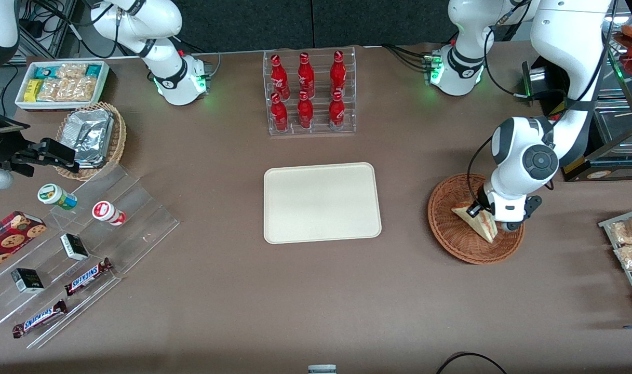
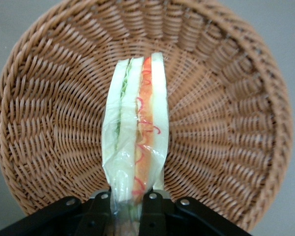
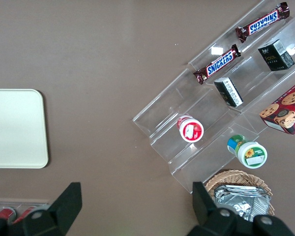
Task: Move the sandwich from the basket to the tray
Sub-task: 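Lift the sandwich and carry it with the left gripper over the tray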
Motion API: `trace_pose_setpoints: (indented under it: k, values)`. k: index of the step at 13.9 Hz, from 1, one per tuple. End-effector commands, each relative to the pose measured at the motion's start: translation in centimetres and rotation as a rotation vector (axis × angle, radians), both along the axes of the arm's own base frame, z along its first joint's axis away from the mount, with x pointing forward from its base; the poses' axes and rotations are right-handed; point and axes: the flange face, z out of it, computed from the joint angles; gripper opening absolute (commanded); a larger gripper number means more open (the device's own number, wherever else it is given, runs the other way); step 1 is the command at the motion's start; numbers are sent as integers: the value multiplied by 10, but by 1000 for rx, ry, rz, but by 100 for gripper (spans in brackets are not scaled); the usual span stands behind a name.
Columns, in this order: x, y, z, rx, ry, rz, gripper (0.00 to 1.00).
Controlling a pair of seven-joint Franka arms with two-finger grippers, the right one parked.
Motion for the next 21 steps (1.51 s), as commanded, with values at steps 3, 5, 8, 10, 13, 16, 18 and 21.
trace_pose_setpoints:
  k: [3, 5, 8, 10, 13, 16, 18, 21]
  values:
    - [8, -55, 86, 50, 66, -56, 4]
    - [4, -106, 107, 55, 79, -135, 4]
    - [-12, -186, 121, 44, 57, -265, 4]
    - [-26, -240, 118, 39, 51, -340, 3]
    - [-42, -312, 104, 33, 48, -410, 3]
    - [-53, -369, 84, 20, 51, -475, 3]
    - [-68, -401, 56, 32, 72, -518, 3]
    - [-83, -430, 31, 20, 63, -564, 3]
